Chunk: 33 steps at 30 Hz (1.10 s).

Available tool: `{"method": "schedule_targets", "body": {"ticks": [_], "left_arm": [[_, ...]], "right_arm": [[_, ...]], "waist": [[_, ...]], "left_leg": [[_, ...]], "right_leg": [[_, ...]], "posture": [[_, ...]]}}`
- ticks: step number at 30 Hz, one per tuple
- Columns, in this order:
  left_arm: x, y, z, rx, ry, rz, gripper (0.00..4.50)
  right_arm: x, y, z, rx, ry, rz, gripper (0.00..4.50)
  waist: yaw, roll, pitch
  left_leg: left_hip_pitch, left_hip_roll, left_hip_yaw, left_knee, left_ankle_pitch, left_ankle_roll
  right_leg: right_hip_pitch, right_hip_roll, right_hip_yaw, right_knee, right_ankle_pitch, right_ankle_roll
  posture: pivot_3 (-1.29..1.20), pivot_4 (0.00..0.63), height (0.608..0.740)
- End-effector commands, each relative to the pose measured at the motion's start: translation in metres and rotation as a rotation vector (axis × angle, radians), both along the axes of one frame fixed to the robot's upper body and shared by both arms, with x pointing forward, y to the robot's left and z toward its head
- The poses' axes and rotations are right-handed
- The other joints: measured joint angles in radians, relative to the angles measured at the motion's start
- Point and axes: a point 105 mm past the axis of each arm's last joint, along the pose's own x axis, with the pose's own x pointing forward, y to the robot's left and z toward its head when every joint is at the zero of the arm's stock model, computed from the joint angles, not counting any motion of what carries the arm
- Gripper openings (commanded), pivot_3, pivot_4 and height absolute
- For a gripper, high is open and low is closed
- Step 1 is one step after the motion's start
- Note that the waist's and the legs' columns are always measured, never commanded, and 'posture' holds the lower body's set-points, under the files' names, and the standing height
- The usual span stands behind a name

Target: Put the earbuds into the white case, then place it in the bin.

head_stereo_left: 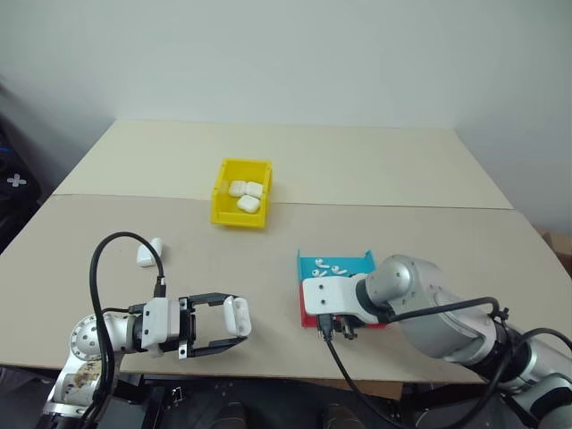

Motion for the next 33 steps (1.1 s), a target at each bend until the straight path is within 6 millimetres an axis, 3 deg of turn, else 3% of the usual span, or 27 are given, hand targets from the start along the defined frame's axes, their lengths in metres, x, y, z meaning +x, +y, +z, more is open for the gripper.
{"method": "schedule_targets", "body": {"ticks": [1, 11, 24, 33], "left_arm": [[-0.003, -0.004, 0.007, 0.002, -0.045, -0.017, 2.77], [-0.003, -0.005, 0.005, 0.007, -0.046, -0.012, 2.77], [-0.003, -0.007, 0.004, 0.006, -0.054, -0.007, 2.77], [-0.003, -0.006, 0.003, 0.011, -0.053, 0.010, 2.77]], "right_arm": [[0.004, 0.001, 0.006, 0.000, -0.041, -0.009, 2.04], [0.008, -0.001, 0.005, -0.020, -0.058, -0.017, 2.04], [0.008, -0.020, 0.013, -0.078, -0.122, 0.069, 2.04], [0.004, -0.016, 0.023, -0.055, -0.127, 0.075, 2.04]], "waist": [[0.000, 0.000, 0.000], [-0.001, 0.000, 0.000], [-0.001, 0.000, 0.000], [0.000, 0.000, 0.000]], "left_leg": [[0.000, 0.000, 0.000, 0.000, 0.000, 0.000], [-0.001, 0.000, 0.000, 0.000, 0.000, 0.000], [-0.004, 0.000, 0.000, 0.000, 0.000, 0.000], [-0.004, 0.000, 0.000, 0.000, 0.000, 0.000]], "right_leg": [[0.000, 0.000, 0.000, 0.000, 0.000, 0.000], [-0.001, 0.000, 0.000, 0.000, 0.000, 0.000], [-0.004, 0.000, 0.000, 0.000, 0.000, 0.000], [-0.004, 0.000, 0.000, 0.000, 0.000, 0.000]], "posture": [[0.00, 0.150, 0.740], [0.00, 0.150, 0.740], [0.00, 0.150, 0.740], [0.00, 0.150, 0.740]]}}
